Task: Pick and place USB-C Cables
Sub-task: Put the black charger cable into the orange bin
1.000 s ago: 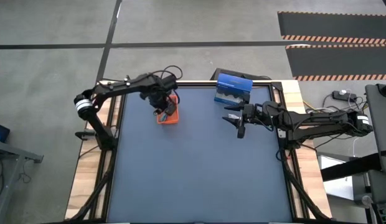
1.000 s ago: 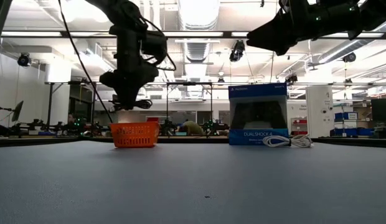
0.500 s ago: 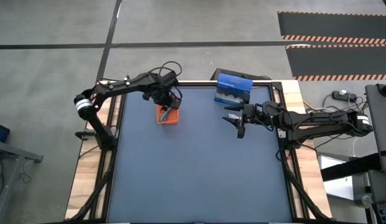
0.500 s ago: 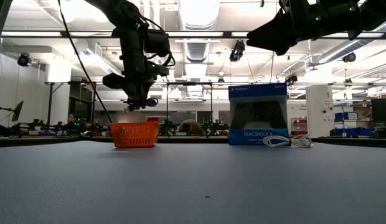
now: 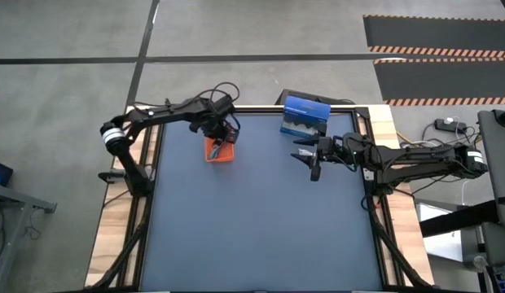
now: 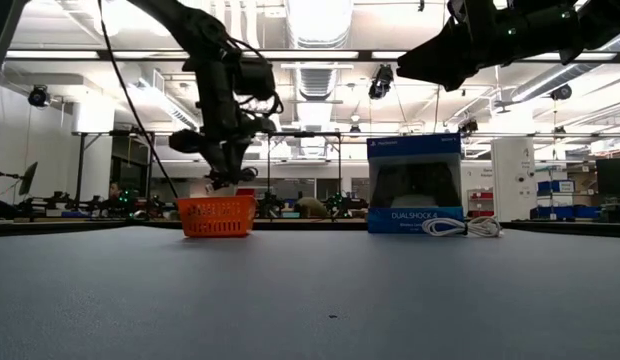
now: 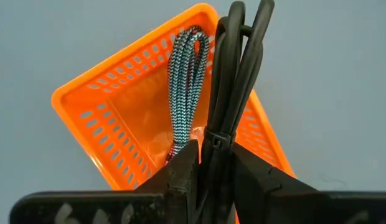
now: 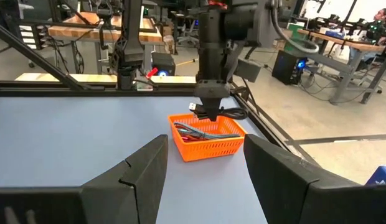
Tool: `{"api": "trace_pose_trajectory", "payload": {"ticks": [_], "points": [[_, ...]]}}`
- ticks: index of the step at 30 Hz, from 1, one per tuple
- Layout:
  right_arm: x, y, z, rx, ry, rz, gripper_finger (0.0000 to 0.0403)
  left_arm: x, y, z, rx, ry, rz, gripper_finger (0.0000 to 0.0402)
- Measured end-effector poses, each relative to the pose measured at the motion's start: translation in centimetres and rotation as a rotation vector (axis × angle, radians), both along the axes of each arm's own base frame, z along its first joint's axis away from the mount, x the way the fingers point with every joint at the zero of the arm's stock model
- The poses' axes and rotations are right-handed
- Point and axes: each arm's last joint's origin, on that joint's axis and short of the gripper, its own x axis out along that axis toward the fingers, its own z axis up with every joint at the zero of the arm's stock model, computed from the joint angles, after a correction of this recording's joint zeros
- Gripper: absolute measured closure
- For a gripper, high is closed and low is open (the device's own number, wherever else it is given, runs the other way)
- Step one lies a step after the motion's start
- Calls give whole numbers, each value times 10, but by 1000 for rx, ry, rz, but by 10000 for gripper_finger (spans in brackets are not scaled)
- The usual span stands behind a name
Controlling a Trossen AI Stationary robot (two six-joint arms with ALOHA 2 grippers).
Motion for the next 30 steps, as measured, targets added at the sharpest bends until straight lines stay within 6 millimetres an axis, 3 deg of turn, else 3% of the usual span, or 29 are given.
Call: {"api": "trace_pose_trajectory", "payload": {"ticks": [9,30], "points": [[0,0,0,0,2,0,200,7,4,-23,-36,65,-20,343],[0,0,-1,2,10,0,200,3,2,-23,-62,108,-26,343]]}}
